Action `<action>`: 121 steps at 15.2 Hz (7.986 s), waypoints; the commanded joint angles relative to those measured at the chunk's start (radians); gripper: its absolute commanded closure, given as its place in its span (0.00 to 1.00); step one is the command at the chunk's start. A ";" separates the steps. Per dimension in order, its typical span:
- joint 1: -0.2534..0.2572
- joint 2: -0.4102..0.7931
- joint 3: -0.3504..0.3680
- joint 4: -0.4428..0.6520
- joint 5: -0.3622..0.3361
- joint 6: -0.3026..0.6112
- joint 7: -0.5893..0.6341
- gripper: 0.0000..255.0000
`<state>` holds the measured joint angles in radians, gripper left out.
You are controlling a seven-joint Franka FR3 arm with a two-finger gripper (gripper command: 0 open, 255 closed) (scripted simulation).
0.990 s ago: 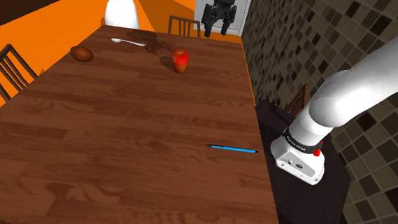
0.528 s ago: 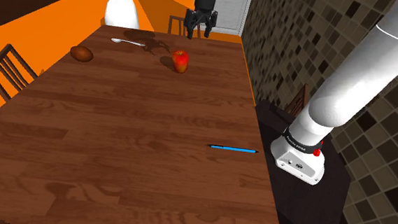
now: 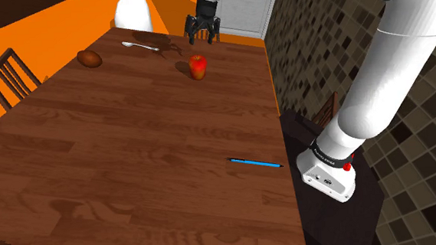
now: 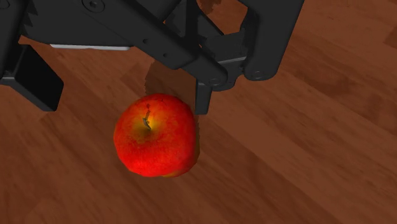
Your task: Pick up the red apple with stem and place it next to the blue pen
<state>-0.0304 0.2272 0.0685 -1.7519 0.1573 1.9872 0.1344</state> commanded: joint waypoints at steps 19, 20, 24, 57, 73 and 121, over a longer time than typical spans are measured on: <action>0.006 0.053 0.003 -0.030 0.004 0.084 -0.002 1.00; 0.006 0.053 0.003 -0.030 0.004 0.084 -0.002 1.00; 0.006 0.053 0.003 -0.030 0.004 0.084 -0.002 1.00; 0.002 0.012 0.001 0.344 -0.012 -0.327 0.058 1.00; 0.096 -0.356 0.085 -0.073 0.021 -0.248 0.222 1.00; 0.225 -0.308 0.343 -0.427 -0.214 0.012 0.357 0.00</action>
<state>0.1893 -0.1096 0.3927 -2.1782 -0.0250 1.9987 0.4505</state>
